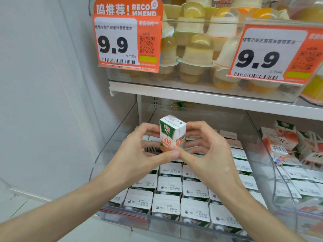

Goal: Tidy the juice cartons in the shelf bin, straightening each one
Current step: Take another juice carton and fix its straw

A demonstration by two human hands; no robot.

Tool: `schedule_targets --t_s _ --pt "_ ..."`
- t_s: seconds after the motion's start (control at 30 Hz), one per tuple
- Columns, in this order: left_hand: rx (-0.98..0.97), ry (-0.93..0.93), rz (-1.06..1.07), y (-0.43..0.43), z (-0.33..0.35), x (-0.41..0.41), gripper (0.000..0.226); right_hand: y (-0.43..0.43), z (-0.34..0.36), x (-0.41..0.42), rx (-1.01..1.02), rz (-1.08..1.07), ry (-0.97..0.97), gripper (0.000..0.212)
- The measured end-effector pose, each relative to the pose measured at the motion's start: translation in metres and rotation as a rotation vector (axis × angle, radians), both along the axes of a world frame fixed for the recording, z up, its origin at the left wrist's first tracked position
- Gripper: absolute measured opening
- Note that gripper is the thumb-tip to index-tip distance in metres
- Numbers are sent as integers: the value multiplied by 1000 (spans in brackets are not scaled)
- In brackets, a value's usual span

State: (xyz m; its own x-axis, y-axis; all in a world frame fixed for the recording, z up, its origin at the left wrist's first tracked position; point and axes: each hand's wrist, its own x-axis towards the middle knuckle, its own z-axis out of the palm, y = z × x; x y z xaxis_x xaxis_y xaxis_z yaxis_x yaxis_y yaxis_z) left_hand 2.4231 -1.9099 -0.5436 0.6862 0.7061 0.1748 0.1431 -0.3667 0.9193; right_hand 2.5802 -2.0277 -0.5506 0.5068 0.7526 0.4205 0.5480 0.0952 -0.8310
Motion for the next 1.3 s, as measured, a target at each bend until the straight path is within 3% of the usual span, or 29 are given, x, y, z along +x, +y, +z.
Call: schedule_targets --t_s 0.17,0.27,0.37,0.5,0.6,0.67,0.8,1.0,1.13,1.3 --pt "-112 -78 -90 -5 -3 4 59 -1 -5 -11 -3 76 -107 31" --pt "-107 -130 -128 4 0 3 43 2 -5 -9 -19 163 -105 36" --pt "-69 -93 -144 18 4 -1 37 4 0 -1 30 162 -65 36" --pt "1 -2 -291 30 8 -9 37 11 5 4 14 191 -198 55" --pt "51 33 -308 38 16 -15 42 19 8 2 0 215 -237 51" --pt "172 68 -246 41 22 -19 48 24 10 1 21 176 -218 45" --pt "724 311 14 51 29 -27 66 29 9 -1 -10 117 -136 38" --pt "1085 597 21 62 8 -27 40 29 9 -1 -90 86 -153 38" --pt "1060 824 2 60 14 -19 38 32 11 -2 -100 75 -139 39" --pt "1051 930 -47 65 19 -12 44 35 11 -2 -113 99 -96 40"
